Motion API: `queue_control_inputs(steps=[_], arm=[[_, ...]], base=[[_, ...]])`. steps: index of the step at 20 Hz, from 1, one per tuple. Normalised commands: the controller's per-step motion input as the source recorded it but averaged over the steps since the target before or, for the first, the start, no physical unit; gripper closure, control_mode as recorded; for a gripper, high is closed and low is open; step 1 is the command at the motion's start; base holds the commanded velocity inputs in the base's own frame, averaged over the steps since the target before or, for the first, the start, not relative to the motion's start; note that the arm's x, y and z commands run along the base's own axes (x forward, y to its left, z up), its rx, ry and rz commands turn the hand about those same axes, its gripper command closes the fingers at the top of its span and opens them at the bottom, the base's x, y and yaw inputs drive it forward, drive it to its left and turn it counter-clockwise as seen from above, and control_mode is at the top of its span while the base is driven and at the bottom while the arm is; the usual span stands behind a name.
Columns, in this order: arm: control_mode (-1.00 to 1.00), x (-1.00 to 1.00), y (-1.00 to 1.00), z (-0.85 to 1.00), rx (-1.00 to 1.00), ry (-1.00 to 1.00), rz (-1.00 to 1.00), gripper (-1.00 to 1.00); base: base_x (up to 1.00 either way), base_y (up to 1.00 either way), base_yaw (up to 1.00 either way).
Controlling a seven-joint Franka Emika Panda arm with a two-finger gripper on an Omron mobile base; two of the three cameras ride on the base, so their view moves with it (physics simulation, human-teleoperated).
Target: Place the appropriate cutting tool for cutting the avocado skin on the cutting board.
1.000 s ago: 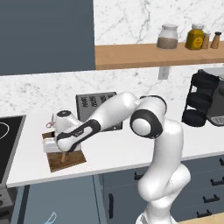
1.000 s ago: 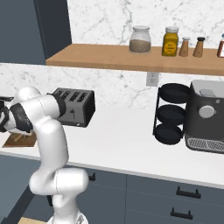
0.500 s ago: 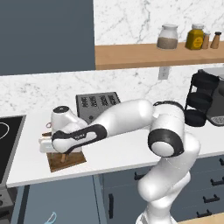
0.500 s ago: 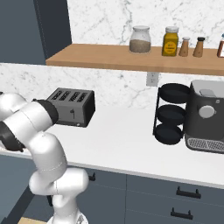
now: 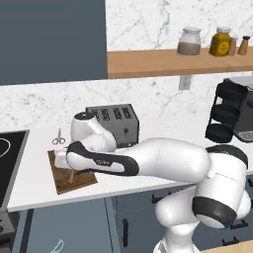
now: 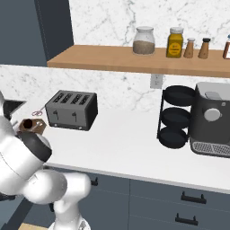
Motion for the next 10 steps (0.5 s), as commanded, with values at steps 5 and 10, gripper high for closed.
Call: queue_control_inputs(steps=[5,10], arm=[[-1.0,-0.13,-0.7,0.48,0.03,0.0,-0.06,-1.0],[-1.0,0.0,-0.62,0.51,0.01,0.0,-0.01,-1.0]], base=[[0.0,0.0,0.0],[0.0,0.0,0.0]])
